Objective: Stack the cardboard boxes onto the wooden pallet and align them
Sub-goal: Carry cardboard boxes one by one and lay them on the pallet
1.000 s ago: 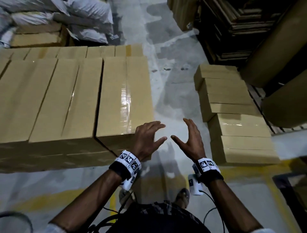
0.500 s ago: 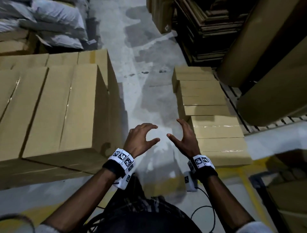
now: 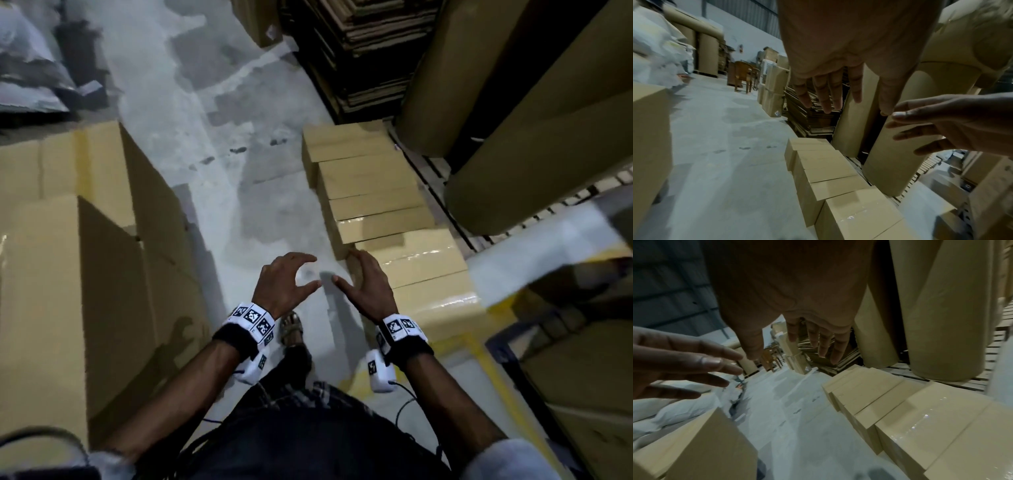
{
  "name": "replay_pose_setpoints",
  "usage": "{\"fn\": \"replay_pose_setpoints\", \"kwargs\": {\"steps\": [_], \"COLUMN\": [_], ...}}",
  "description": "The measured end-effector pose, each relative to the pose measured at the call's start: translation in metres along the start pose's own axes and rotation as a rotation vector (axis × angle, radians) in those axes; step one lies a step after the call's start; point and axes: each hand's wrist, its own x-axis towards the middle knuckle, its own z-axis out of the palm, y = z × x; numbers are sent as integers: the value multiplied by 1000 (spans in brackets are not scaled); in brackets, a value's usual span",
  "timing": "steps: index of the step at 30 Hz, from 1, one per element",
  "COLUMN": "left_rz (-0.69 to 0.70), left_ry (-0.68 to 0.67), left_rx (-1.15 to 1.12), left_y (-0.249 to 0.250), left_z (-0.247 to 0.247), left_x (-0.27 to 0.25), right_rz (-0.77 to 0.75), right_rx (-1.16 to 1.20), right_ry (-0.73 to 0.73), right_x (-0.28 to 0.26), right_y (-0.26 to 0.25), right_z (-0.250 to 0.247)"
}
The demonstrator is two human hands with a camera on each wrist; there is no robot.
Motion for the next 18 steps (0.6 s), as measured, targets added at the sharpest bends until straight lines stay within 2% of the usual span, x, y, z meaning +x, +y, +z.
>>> {"fn": "replay_pose_setpoints", "kwargs": {"steps": [6,9,12,18], "left_rz": [78,57,48,89], "left_ry": [-126,-233,-333,-570], "left_rx": [-32,-22,-23,150], "left_y": [-3,-6,-8,-12], "left_z": [-9,-1,17,80], "left_x": [95,135,161,195], "right_rz": [150,298,388,641], "right_rx": [-3,33,82,136], "right_ry": [62,95,102,87], "right_x": [63,87,99,112], "right_y": [7,26,45,112], "right_z": [-25,-24,-19,6]}}
